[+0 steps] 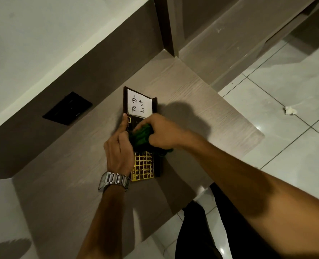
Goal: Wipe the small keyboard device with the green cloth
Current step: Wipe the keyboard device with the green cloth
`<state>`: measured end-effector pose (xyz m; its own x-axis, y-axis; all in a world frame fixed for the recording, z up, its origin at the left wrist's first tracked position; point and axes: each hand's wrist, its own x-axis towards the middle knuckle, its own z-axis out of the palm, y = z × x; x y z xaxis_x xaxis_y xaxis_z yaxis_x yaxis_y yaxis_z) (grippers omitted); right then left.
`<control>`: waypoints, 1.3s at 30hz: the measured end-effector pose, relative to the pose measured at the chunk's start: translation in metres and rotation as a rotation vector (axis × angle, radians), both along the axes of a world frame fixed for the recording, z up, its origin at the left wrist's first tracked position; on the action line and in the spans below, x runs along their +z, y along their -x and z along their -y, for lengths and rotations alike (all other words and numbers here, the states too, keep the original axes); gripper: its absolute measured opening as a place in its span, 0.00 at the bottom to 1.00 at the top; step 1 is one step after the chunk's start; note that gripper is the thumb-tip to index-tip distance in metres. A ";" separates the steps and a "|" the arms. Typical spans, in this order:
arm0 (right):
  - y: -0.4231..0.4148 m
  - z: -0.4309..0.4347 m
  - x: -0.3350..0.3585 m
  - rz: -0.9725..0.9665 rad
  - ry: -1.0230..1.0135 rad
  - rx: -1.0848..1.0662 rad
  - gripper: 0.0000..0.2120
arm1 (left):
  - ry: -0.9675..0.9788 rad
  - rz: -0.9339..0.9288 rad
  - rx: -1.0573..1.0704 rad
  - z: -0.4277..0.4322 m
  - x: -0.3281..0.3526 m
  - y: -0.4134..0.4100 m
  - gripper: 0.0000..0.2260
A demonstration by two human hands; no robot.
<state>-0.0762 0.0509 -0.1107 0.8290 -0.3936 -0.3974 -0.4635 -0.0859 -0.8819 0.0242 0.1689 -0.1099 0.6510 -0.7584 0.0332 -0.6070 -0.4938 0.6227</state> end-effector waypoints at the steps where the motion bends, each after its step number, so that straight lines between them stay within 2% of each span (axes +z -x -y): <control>1: 0.002 0.000 -0.001 0.002 -0.001 -0.055 0.21 | -0.009 0.040 -0.024 0.000 0.001 -0.001 0.20; 2: 0.006 -0.002 -0.003 -0.014 0.025 -0.085 0.21 | -0.014 0.053 -0.037 -0.001 0.002 -0.001 0.20; 4: 0.009 -0.007 -0.002 -0.044 0.082 -0.007 0.22 | -0.039 0.057 -0.051 -0.001 0.004 0.001 0.19; 6: 0.004 -0.006 0.009 0.059 0.041 0.113 0.22 | -0.056 0.085 -0.045 -0.001 0.004 0.001 0.19; 7: -0.001 -0.001 0.016 0.106 0.030 0.106 0.21 | -0.055 0.098 -0.045 0.000 0.003 -0.001 0.19; 8: -0.006 0.004 0.022 0.135 0.050 0.036 0.20 | -0.049 0.101 -0.044 0.002 0.003 -0.002 0.19; 10: -0.013 0.011 0.022 0.143 0.213 -0.174 0.20 | -0.040 0.097 -0.043 0.006 0.002 -0.004 0.19; 12: -0.009 0.006 0.016 0.099 0.308 -0.198 0.22 | -0.050 0.101 -0.046 0.005 -0.001 -0.003 0.20; 15: 0.004 -0.001 0.007 0.009 0.195 0.061 0.20 | -0.034 0.088 -0.051 0.001 -0.001 0.004 0.19; 16: 0.005 0.003 0.004 -0.037 0.206 0.047 0.19 | -0.011 0.065 -0.054 0.002 0.000 0.006 0.20; 18: 0.003 0.017 0.004 -0.076 0.261 -0.124 0.18 | 0.025 0.009 -0.039 0.006 0.003 0.007 0.23; 20: -0.004 0.028 0.011 0.058 0.116 -0.216 0.19 | 0.051 -0.026 -0.014 0.008 0.004 0.006 0.24; 22: -0.009 0.028 0.016 0.119 0.031 -0.187 0.20 | 0.067 -0.039 -0.005 0.009 0.005 0.004 0.23; 26: -0.004 0.023 -0.002 -0.007 0.228 -0.184 0.19 | 0.076 -0.053 -0.019 0.008 0.006 0.007 0.25; 29: -0.004 0.024 0.000 0.097 0.051 -0.237 0.20 | 0.066 -0.042 0.012 0.005 0.005 0.008 0.26; 30: -0.007 0.026 0.002 0.099 0.049 -0.244 0.19 | 0.067 -0.035 0.016 0.006 0.005 0.006 0.26; 33: -0.015 0.030 0.004 -0.010 0.195 -0.191 0.19 | 0.076 -0.030 0.012 0.008 0.007 0.006 0.27; 34: -0.016 0.031 0.004 -0.023 0.175 -0.175 0.20 | 0.073 -0.033 0.013 0.008 0.007 0.006 0.28; 37: -0.011 0.029 0.004 0.049 -0.107 -0.193 0.21 | 0.050 -0.037 0.027 0.003 0.004 0.007 0.29; 39: -0.005 0.029 -0.002 0.007 -0.127 -0.179 0.20 | 0.059 -0.035 0.018 0.004 0.006 0.007 0.28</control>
<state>-0.0711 0.0222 -0.1127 0.7532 -0.4818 -0.4478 -0.4553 0.1095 -0.8836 0.0175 0.1650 -0.1038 0.6664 -0.7436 0.0546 -0.5753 -0.4662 0.6721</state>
